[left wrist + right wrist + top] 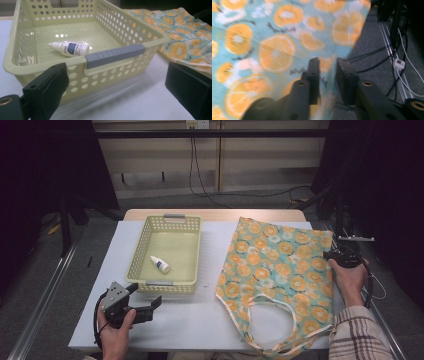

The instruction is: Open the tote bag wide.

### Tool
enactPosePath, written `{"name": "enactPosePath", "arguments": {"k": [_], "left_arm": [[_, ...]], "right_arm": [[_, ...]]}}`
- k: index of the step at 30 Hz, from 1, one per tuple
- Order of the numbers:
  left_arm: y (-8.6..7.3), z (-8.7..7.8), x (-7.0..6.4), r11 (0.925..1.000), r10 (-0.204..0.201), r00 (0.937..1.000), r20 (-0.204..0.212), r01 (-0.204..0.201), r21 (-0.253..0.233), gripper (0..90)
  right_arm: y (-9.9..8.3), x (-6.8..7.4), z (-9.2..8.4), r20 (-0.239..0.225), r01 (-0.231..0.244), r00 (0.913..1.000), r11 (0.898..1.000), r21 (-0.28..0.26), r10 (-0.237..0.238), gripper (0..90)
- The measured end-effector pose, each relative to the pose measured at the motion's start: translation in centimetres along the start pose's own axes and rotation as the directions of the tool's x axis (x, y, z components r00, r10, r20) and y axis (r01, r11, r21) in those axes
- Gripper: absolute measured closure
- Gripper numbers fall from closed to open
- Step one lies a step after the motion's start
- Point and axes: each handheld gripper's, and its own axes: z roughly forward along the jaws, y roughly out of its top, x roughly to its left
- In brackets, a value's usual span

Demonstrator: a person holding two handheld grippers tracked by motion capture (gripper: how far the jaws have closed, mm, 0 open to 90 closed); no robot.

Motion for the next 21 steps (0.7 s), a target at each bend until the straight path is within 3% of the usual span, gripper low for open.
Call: {"name": "enactPosePath", "arguments": {"k": [3,4,6,8,10,14,20,21], "left_arm": [[0.0,0.0,0.1,1.0000,0.002,1.0000,-0.002,-0.002,-0.001,4.4],[0.0,0.0,0.1,1.0000,-0.001,1.0000,-0.002,0.001,-0.002,4.5],[0.0,0.0,0.0,1.0000,0.002,1.0000,0.001,-0.002,-0.001,4.4],[0.0,-0.1,0.0,1.0000,0.000,1.0000,0.002,0.000,-0.004,4.4],[0.0,-0.1,0.0,1.0000,-0.001,1.0000,0.000,0.001,-0.006,4.5],[0.0,-0.1,0.0,1.0000,0.000,1.0000,-0.002,0.000,-0.005,4.4],[0.1,-0.1,0.0,0.9998,0.008,0.9999,0.008,-0.007,-0.018,4.4],[0.1,-0.1,-0.1,0.9998,0.007,0.9999,0.009,-0.007,-0.020,4.4]], "right_arm": [[0.2,0.2,-0.7,-0.009,0.007,0.9999,1.000,-0.029,-0.007,65.5],[0.4,0.7,-1.6,-0.034,0.012,0.9993,0.999,-0.052,-0.013,56.2],[0.4,0.9,-1.9,-0.040,0.015,0.9991,0.998,-0.056,-0.017,53.1],[0.4,2.1,-3.1,-0.068,0.059,0.9956,0.995,-0.082,-0.064,46.8],[0.3,2.4,-3.4,-0.075,0.068,0.9944,0.994,-0.084,-0.074,43.7],[-0.2,4.2,-4.5,-0.128,0.116,0.9839,0.990,-0.076,-0.125,33.3],[-0.8,6.0,-5.1,-0.162,0.157,0.9719,0.983,-0.097,-0.171,29.3],[-1.1,6.9,-5.2,-0.184,0.178,0.9640,0.980,-0.094,-0.192,27.0]]}}
